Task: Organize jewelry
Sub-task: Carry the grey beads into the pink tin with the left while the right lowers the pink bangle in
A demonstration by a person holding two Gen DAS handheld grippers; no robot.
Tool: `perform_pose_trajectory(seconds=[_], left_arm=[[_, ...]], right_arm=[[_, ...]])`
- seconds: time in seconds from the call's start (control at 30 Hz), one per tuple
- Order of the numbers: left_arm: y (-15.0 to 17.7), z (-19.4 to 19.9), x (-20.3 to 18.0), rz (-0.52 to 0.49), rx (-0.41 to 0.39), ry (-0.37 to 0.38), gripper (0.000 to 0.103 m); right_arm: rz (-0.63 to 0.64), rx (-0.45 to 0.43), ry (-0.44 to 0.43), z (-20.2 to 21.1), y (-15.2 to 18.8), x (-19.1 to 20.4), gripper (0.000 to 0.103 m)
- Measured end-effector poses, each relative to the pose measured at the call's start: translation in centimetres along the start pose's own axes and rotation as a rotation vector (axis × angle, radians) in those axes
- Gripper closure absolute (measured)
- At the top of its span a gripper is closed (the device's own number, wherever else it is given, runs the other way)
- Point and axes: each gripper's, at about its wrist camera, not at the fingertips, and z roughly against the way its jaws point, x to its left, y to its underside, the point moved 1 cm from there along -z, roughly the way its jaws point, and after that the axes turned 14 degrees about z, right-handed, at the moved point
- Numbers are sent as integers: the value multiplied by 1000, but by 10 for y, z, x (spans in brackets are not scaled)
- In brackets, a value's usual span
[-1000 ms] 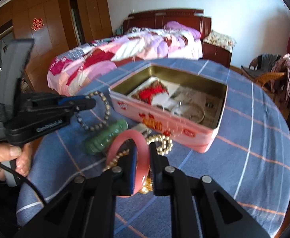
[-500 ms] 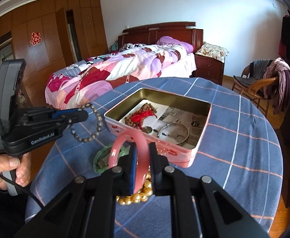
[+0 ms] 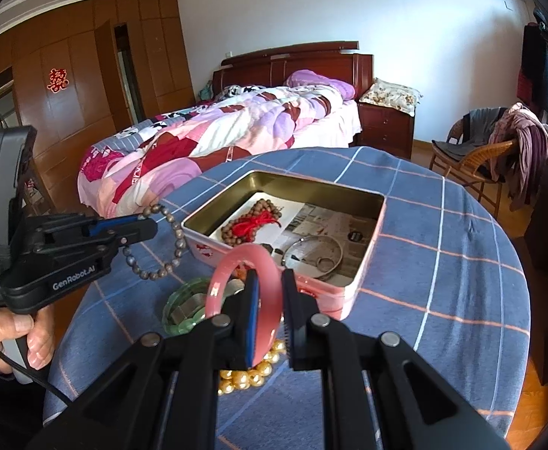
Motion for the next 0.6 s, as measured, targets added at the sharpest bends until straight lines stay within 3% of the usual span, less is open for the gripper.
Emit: perform_pose_trajectory(seconds=[0.6], left_arm=[[-19,-3,-10,-15,-35,-3,95]], right_arm=[[-18,1,23,-8,-5,-14,89]])
